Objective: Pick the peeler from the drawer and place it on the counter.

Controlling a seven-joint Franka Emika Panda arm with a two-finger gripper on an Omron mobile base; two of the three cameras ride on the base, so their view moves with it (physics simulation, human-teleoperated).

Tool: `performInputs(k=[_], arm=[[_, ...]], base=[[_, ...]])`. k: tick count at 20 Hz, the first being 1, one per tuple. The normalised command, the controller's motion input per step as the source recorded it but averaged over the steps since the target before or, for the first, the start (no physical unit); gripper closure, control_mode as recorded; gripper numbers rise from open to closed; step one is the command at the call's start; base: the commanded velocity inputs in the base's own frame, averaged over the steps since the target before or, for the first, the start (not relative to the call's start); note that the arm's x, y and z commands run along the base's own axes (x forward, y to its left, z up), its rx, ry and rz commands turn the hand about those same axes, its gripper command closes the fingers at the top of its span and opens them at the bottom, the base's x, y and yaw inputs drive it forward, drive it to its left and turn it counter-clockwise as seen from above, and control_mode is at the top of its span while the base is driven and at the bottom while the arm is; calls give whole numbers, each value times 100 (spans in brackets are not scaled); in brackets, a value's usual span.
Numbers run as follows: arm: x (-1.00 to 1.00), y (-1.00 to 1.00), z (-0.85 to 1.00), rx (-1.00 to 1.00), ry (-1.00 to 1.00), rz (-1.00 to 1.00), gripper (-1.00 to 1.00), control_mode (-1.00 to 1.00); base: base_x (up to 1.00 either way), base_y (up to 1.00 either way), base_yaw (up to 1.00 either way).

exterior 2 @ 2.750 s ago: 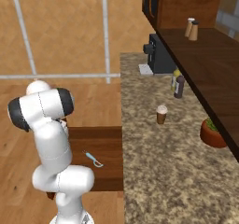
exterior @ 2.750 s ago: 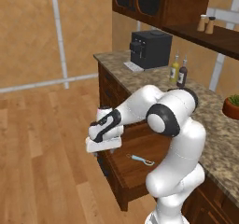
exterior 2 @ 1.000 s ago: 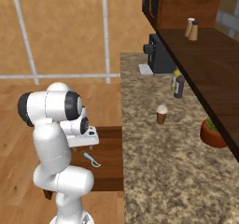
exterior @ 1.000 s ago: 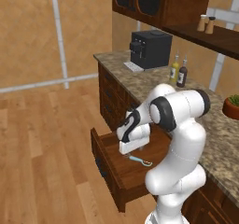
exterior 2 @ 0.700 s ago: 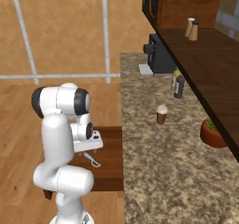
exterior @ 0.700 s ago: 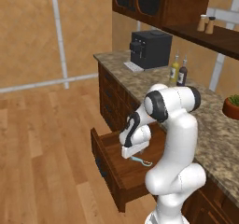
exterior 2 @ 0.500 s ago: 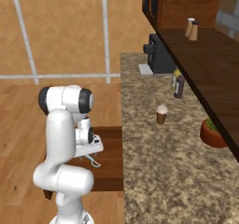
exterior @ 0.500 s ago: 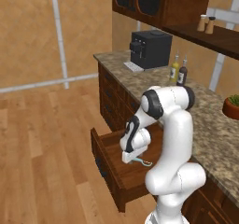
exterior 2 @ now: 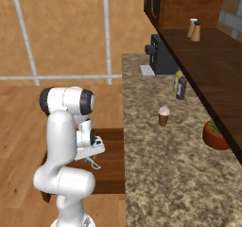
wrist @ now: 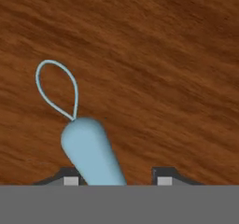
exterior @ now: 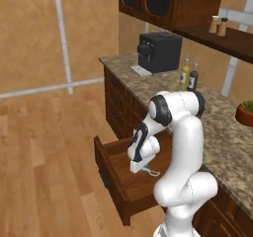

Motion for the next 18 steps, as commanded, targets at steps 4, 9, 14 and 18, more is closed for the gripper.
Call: performInputs(k=[4, 9, 14, 18], arm=[[0, 0, -4, 0, 9, 1, 100, -100], [-13, 1, 67, 6, -4, 1, 100, -100], [-44, -3, 100, 17, -27, 3, 100, -100], [-32, -32, 100, 3, -17, 1, 100, -100]], base=[[0, 0, 0], [0, 0, 0], [0, 0, 0], [0, 0, 0]])
